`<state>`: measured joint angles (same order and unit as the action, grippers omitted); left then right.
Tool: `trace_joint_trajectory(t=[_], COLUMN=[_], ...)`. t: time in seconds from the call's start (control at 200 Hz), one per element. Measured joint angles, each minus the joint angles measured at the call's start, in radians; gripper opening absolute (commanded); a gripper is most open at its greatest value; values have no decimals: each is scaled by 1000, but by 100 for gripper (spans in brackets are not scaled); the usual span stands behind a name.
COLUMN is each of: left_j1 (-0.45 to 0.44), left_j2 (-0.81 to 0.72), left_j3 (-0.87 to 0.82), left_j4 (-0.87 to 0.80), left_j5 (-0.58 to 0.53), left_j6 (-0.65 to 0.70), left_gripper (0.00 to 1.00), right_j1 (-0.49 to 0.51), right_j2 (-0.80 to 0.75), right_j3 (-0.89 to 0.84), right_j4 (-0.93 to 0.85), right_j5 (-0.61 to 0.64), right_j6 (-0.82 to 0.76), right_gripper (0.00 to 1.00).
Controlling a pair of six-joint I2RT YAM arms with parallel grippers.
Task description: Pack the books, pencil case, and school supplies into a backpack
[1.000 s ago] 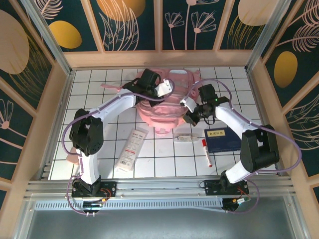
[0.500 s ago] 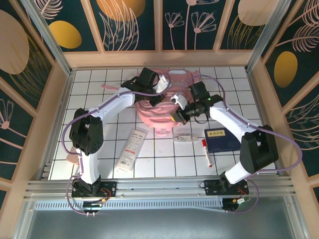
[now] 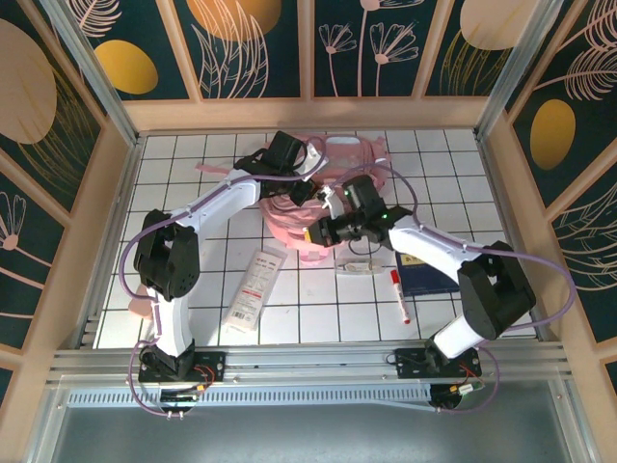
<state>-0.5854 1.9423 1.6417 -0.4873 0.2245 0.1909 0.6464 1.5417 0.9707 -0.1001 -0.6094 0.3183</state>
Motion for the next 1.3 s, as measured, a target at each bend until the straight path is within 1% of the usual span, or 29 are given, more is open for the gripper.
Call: trace_joint_trajectory(t=[0.075, 0.165, 0.235, 0.335, 0.465, 0.545, 0.671, 0.781, 0.906, 1.026, 1.136, 1.236, 1.301], left_j1=[-1, -1, -1, -2, -5, -6, -8, -9, -10, -9, -9, -10, -10], left_j2=[0, 0, 0, 0, 0, -6, -42, -76, -85, -100, -109, -109, -107], left_j3=[-16, -34, -39, -38, -6, 23, 24, 24, 19, -33, -68, -69, -62], left_j4=[16, 34, 42, 53, 39, 38, 50, 47, 34, 57, 83, 86, 78], left_j5=[7, 8, 4, -16, -66, -110, -175, -219, -245, -268, -301, -340, -361], left_j6=[-42, -78, -100, -116, -153, -191, -261, -354, -476, -586, -675, -737, -771], left_gripper=[0, 0, 0, 0, 0, 0, 0, 0, 0, 0, 0, 0, 0], right_j1=[48, 93, 115, 120, 94, 48, -57, -145, -210, -217, -211, -187, -156], right_j2=[0, 0, 0, 0, -8, -35, -92, -119, -112, -55, 1, 39, 58], right_j3=[-43, -63, -64, -64, -64, -64, -64, -63, -43, 10, 31, 51, 71], right_j4=[87, 153, 177, 183, 149, 117, 63, 18, -18, -42, -42, -39, -40], right_j5=[73, 163, 222, 280, 315, 313, 268, 225, 189, 184, 182, 198, 231], right_j6=[120, 210, 242, 238, 172, 111, 5, -104, -216, -306, -341, -360, -373], right_gripper=[0, 0, 0, 0, 0, 0, 0, 0, 0, 0, 0, 0, 0])
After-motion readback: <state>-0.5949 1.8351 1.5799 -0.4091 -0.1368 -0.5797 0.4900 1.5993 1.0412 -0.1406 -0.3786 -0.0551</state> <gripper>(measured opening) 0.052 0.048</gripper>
